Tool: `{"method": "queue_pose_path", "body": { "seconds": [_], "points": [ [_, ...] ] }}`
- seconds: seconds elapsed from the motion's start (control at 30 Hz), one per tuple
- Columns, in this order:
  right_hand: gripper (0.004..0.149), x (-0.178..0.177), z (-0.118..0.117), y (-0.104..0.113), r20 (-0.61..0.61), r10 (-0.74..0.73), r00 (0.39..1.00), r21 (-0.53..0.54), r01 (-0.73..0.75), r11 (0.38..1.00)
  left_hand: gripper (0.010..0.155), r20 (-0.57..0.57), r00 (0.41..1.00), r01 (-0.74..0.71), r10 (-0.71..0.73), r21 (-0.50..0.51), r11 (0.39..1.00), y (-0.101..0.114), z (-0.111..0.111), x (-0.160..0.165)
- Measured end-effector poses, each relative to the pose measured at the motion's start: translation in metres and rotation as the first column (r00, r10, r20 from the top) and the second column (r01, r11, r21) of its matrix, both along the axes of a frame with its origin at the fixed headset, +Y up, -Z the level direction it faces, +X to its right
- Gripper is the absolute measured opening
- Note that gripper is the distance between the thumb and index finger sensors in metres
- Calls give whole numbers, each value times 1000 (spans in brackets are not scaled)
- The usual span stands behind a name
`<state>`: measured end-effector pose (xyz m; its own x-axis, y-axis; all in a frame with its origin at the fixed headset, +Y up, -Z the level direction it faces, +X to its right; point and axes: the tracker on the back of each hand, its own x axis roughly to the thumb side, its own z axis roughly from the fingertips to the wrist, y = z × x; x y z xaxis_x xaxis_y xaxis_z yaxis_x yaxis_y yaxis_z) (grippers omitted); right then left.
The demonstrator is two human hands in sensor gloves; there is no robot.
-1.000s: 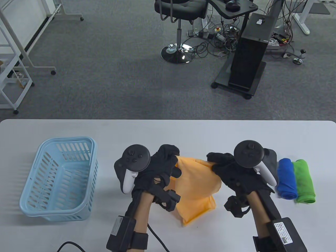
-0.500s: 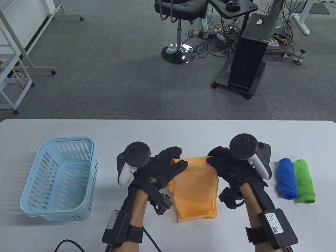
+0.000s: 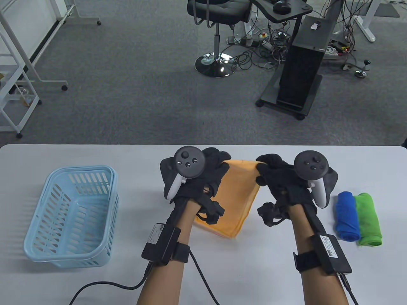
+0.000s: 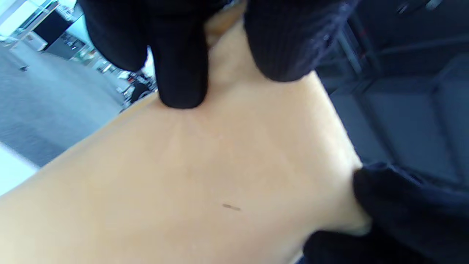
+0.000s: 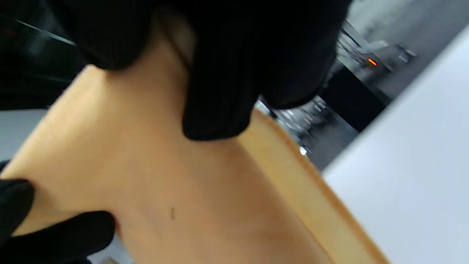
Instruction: Roll rectangular towel into towel roll
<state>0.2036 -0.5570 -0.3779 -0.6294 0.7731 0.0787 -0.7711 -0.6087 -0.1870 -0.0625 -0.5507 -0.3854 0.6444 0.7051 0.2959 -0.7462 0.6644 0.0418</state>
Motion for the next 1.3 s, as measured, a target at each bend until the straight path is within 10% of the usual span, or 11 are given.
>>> {"method": "queue_pose_path", "body": {
  "seconds": [0.23, 0.43, 0.57, 1.0, 1.13, 1.3],
  "points": [
    [48, -7, 62, 6, -37, 192, 981, 308, -171, 936, 50, 59, 992, 98, -113, 209, 973, 5, 63, -5],
    [48, -22, 109, -132, -231, 373, 899, 50, -372, 927, 50, 231, 860, 484, -455, -85, 871, -129, 113, -7],
    [49, -29, 123, -198, -374, 521, 767, -77, -586, 807, 50, 311, 799, 586, -515, -213, 782, -190, 130, -3],
    [49, -18, 124, -207, -398, 504, 767, -155, -597, 787, 70, 178, 826, 564, -535, -219, 796, -188, 153, -11],
    [49, -18, 123, -208, -408, 492, 769, -177, -595, 784, 77, 237, 755, 654, -612, -193, 732, -199, 152, 4],
    [49, -19, 120, -210, -414, 485, 770, -201, -597, 776, 50, 245, 724, 685, -645, -143, 714, -211, 144, 20]
  ]
}}
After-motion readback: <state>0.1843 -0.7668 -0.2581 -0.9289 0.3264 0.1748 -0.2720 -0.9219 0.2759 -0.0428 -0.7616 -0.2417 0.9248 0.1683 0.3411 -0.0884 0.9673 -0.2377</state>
